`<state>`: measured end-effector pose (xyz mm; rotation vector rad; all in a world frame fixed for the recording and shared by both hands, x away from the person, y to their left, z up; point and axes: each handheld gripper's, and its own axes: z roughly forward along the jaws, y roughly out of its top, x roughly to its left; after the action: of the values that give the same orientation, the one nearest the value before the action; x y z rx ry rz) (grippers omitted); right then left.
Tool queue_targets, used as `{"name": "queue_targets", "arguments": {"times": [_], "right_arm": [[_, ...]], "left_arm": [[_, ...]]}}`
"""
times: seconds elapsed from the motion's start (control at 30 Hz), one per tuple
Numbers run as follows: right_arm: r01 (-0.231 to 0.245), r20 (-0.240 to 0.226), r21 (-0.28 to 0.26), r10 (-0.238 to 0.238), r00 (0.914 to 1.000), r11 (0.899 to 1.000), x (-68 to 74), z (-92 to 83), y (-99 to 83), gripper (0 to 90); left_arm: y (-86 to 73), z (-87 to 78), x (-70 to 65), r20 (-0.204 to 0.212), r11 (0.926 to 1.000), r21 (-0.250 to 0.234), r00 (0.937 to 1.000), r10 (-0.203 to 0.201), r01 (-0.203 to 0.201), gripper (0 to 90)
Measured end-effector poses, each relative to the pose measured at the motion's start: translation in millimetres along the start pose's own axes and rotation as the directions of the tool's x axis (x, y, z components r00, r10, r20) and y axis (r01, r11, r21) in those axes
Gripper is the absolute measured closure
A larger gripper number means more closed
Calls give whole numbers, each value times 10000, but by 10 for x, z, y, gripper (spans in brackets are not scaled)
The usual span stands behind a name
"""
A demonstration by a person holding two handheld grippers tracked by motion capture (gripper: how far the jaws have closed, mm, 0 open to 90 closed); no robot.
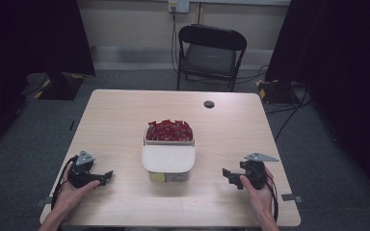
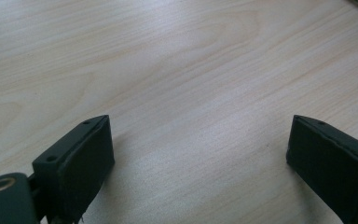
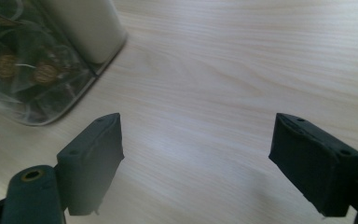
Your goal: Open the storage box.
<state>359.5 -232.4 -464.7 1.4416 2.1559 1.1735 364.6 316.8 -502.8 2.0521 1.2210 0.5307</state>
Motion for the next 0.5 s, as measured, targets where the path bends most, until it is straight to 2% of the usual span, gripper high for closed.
{"name": "queue_targets", "arguments": {"times": [0.23, 0.4, 0.5], "right_arm": [[470, -716, -261, -488, 9962, 9986, 225, -6, 97, 159], [676, -787, -364, -703, 9944, 9970, 287, 19, 203, 155], [769, -1080, -388, -807, 9909, 9963, 370, 95, 321, 153]], "left_arm": [[1, 0, 0, 0, 10000, 8, 10000, 5, -5, 69], [0, 0, 0, 1, 10000, 4, 10000, -4, 4, 69], [1, -1, 0, 1, 10000, 8, 10000, 3, -3, 69]]}}
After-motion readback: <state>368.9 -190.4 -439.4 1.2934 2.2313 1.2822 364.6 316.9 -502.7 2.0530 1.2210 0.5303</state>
